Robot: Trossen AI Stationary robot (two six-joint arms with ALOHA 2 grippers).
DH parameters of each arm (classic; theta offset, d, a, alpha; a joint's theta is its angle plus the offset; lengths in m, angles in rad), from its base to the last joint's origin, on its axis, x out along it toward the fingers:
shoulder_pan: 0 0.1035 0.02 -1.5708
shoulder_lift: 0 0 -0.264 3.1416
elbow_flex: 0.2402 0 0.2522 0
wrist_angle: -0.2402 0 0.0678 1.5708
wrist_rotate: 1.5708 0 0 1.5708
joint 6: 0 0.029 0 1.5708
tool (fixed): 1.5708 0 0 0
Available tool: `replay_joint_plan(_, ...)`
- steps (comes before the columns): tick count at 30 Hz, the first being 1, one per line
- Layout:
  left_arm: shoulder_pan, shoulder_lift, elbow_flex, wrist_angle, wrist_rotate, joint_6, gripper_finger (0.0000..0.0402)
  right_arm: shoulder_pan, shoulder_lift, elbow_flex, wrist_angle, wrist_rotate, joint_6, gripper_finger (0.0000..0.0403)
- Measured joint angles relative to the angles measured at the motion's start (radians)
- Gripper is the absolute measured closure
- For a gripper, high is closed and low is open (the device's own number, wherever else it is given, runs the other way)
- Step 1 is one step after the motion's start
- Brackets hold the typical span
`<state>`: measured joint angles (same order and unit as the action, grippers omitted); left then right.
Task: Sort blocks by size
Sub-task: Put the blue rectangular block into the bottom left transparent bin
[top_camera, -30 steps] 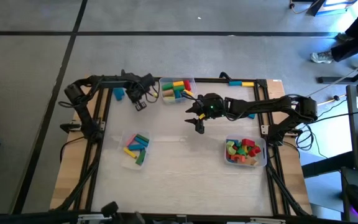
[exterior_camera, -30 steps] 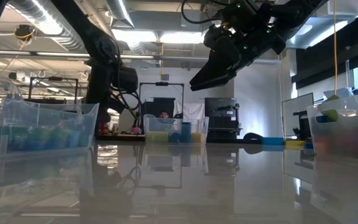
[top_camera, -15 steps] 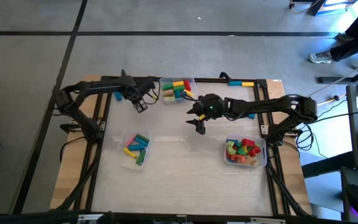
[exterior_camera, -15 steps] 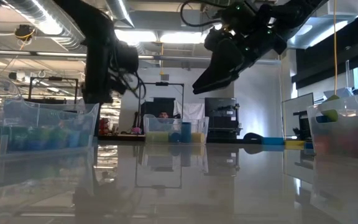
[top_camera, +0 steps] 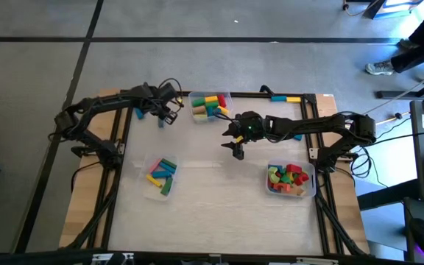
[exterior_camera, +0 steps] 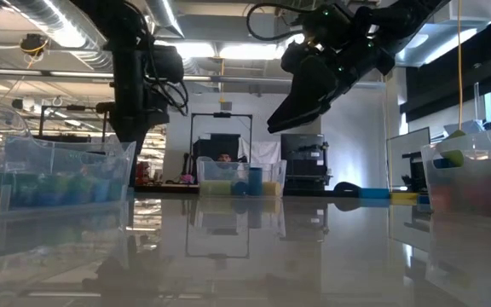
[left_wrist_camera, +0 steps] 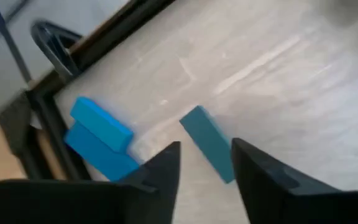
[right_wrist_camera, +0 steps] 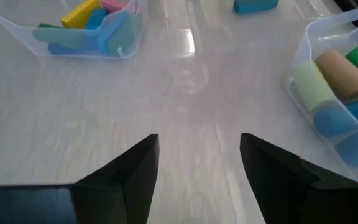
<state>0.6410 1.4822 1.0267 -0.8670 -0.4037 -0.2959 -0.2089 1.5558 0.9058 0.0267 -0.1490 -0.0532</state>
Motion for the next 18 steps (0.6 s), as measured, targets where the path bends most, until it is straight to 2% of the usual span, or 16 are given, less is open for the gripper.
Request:
replay_joint_plan(4, 0.020, 0.000, -0.006, 0.050, 0.033, -0.073, 0.0218, 0.000, 0.000, 0.000, -0.007, 0.000, 0.000, 0.0178)
replay_joint_plan(7, 0.020, -0.001, -0.044, 0.053, 0.035, -0.124, 0.0201, 0.000, 0.000, 0.000, -0.009, 0.000, 0.000, 0.0178)
replay_joint_plan(18, 0.053, -0.001, -0.204, 0.241, 0.035, -0.196, 0.0205, 0.000, 0.000, 0.000, 0.001, 0.000, 0.000, 0.0178)
